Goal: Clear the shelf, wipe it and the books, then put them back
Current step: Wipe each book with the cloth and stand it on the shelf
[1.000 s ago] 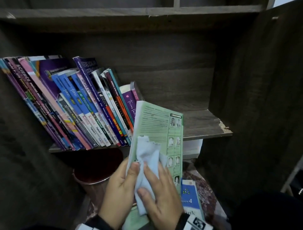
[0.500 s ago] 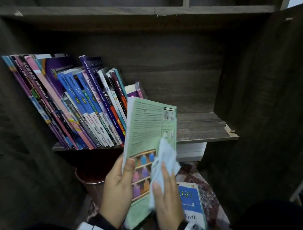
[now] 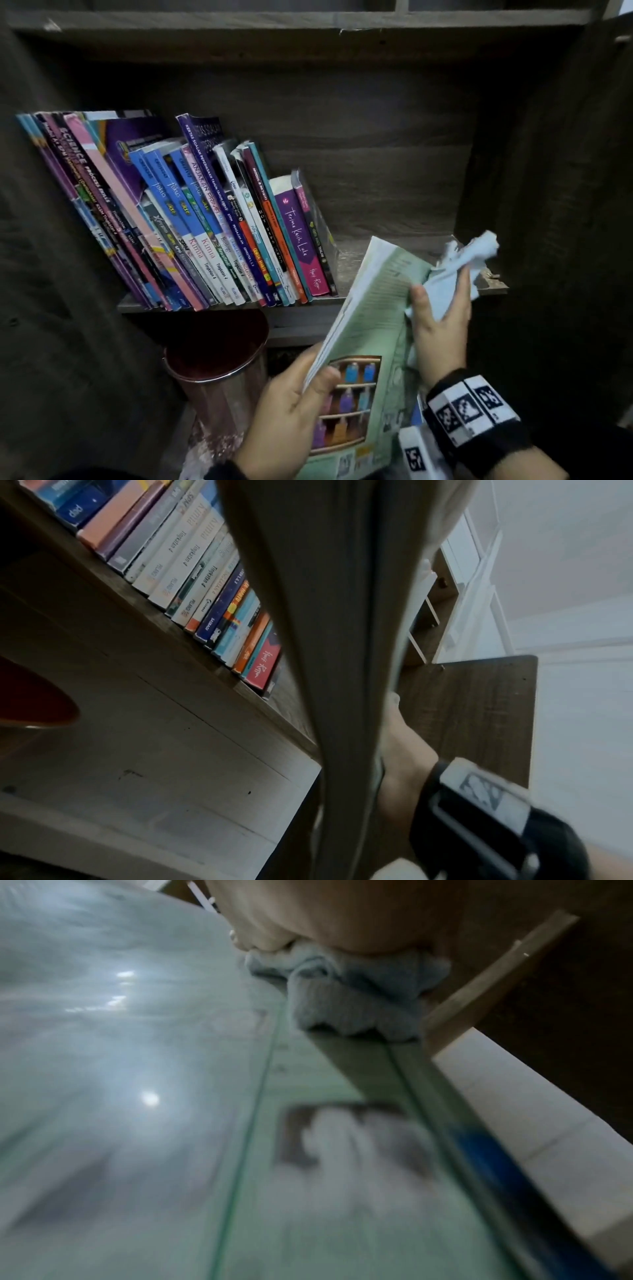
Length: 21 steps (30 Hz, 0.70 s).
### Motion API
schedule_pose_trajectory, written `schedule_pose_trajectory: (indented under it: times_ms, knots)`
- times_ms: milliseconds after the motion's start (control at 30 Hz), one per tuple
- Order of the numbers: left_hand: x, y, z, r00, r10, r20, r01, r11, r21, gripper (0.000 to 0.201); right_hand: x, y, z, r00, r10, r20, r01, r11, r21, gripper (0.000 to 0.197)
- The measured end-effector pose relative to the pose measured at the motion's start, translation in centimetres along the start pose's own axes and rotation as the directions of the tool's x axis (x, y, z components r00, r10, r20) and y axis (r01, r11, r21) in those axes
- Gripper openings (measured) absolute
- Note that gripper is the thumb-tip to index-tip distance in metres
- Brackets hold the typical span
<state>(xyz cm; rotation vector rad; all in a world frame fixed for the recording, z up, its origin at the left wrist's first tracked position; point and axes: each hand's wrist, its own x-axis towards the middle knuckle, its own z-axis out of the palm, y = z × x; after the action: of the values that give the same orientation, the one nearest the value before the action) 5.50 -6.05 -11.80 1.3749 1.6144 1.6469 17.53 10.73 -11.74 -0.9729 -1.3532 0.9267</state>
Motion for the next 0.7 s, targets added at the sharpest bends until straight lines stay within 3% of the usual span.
schedule_pose_trajectory:
  times_ms: [67, 167, 233, 300, 367, 400, 500, 567, 633, 700]
  knots:
    - [0.3, 0.5, -0.1, 0.997, 0.011, -0.071, -0.013, 0.999, -0.037, 0.027, -0.2, 0.7, -0.4, 0.997, 0.061, 0.046, -0.068, 0.985, 0.157, 0.081]
    - [0.9, 1.9, -1.0, 0.983, 0.006, -0.183, -0.040, 0.983, -0.180, 0.032, -1.7, 2.3, -0.4, 0.932, 0.194, 0.306, -0.289, 0.907, 0.305, 0.071]
    - [1.6, 2.4, -2.3, 0.971, 0.060, -0.232, -0.110, 0.971, -0.211, 0.056, -2.2, 2.9, -1.0, 0.817, 0.296, 0.496, -0.479, 0.826, 0.297, 0.089]
    - [2.3, 2.2, -3.6, 0.969, 0.077, -0.235, -0.133, 0.963, -0.233, 0.076, -1.9, 2.5, -2.6, 0.644, 0.355, 0.677, -0.646, 0.727, 0.233, 0.091]
    - [3.2, 1.8, -4.2, 0.978, 0.069, -0.196, -0.114, 0.967, -0.227, 0.076, -1.1, 2.0, -4.6, 0.499, 0.335, 0.799, -0.738, 0.648, 0.189, 0.082]
    - [3.7, 1.7, -4.1, 0.985, 0.056, -0.165, -0.094, 0.968, -0.232, 0.070, -0.9, 1.7, -5.5, 0.475, 0.320, 0.820, -0.754, 0.629, 0.191, 0.082]
    - [5.6, 1.3, -2.9, 0.997, -0.011, -0.074, -0.006, 0.975, -0.224, 0.043, -1.3, 1.1, -6.5, 0.519, 0.273, 0.810, -0.718, 0.654, 0.239, 0.084]
    - [7.1, 0.7, -2.2, 0.999, 0.001, -0.032, -0.005, 0.989, -0.149, 0.034, -2.0, 1.0, -6.4, 0.648, 0.244, 0.722, -0.618, 0.722, 0.311, 0.064]
    - [8.6, 0.2, -2.0, 0.997, 0.038, 0.061, -0.039, 0.999, 0.008, 0.028, -2.3, 0.5, -6.5, 0.800, 0.255, 0.544, -0.504, 0.776, 0.378, 0.052]
    - [9.7, -0.6, -2.3, 0.992, 0.024, 0.121, -0.042, 0.988, 0.147, 0.021, -2.0, -0.3, -6.9, 0.901, 0.215, 0.377, -0.364, 0.848, 0.385, 0.044]
